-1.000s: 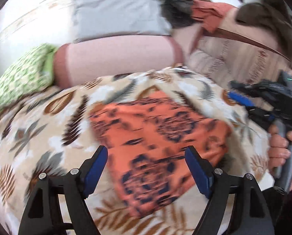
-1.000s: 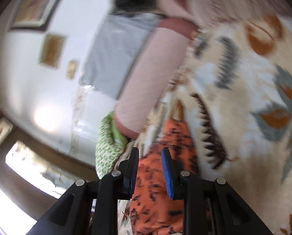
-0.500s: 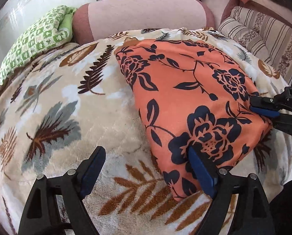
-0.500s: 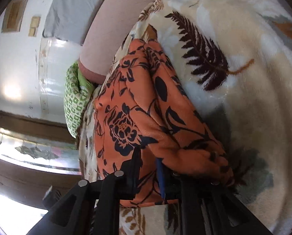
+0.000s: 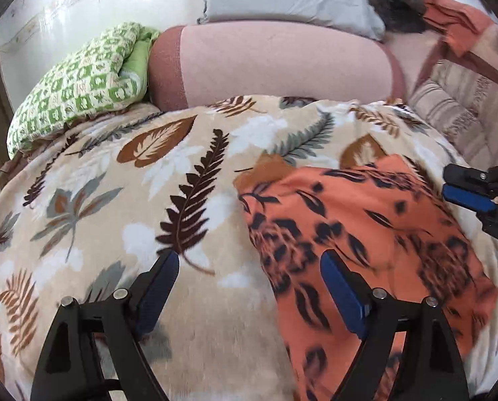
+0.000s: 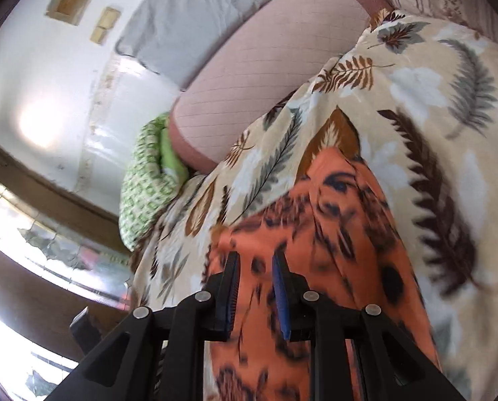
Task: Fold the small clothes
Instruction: 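Press the folded dress flat with the right gripper while the left gripper releases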
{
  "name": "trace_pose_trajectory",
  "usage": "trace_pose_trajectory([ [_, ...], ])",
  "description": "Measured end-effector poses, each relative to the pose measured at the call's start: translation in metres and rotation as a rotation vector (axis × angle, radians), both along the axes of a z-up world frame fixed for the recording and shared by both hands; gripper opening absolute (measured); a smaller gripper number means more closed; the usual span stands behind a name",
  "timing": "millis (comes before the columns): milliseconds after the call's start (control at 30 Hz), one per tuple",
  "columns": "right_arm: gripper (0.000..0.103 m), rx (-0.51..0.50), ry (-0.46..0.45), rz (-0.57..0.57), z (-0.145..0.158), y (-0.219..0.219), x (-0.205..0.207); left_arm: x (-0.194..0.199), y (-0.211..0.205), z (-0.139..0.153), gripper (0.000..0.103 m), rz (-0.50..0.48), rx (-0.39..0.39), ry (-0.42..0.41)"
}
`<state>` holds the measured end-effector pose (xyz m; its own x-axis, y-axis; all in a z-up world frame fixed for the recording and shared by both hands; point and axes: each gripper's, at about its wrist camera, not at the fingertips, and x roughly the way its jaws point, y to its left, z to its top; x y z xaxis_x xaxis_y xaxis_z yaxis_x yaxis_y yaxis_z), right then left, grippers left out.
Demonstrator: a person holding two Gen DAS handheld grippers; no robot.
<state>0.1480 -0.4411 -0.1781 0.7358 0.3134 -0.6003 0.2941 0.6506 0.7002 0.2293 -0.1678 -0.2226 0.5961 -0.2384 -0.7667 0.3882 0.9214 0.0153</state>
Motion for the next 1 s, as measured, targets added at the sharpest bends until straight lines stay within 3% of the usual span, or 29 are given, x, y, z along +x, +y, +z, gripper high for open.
trace_pose_trajectory([
  [133, 0.023, 0.058, 0.048, 0.010, -0.027, -0.006, 0.039, 0.023, -0.004, -0.026, 0.087, -0.001, 0.009, 0.047],
  [233, 0.019, -0.035, 0.162, -0.026, -0.060, -0.013, 0.063, 0.030, -0.004, -0.036, 0.092, -0.011, 0.001, 0.080],
  [300, 0.018, 0.004, 0.191, -0.042, -0.078, -0.021, 0.067, 0.029, -0.003, -0.034, 0.092, -0.013, -0.001, 0.079],
  [367, 0.021, 0.021, 0.162, -0.045, -0.069, -0.022, 0.062, 0.026, -0.001, -0.027, 0.092, -0.005, -0.002, 0.060],
  [467, 0.023, -0.083, 0.117, -0.035, -0.048, -0.012, 0.047, 0.014, 0.003, -0.013, 0.092, 0.014, 0.001, 0.023],
  [633, 0.023, -0.120, 0.043, -0.013, -0.017, 0.008, 0.003, -0.023, 0.010, 0.010, 0.092, -0.004, 0.006, -0.075],
  [767, 0.023, -0.186, 0.021, -0.018, 0.005, 0.023, -0.027, -0.048, 0.016, 0.019, 0.092, -0.019, 0.005, -0.101],
  [900, 0.023, -0.200, 0.023, -0.016, 0.007, 0.036, -0.064, -0.061, 0.017, 0.022, 0.092, -0.032, 0.011, -0.112],
  [1000, 0.023, -0.211, 0.079, -0.045, -0.004, 0.037, -0.080, -0.065, 0.016, 0.021, 0.092, -0.035, 0.008, -0.104],
])
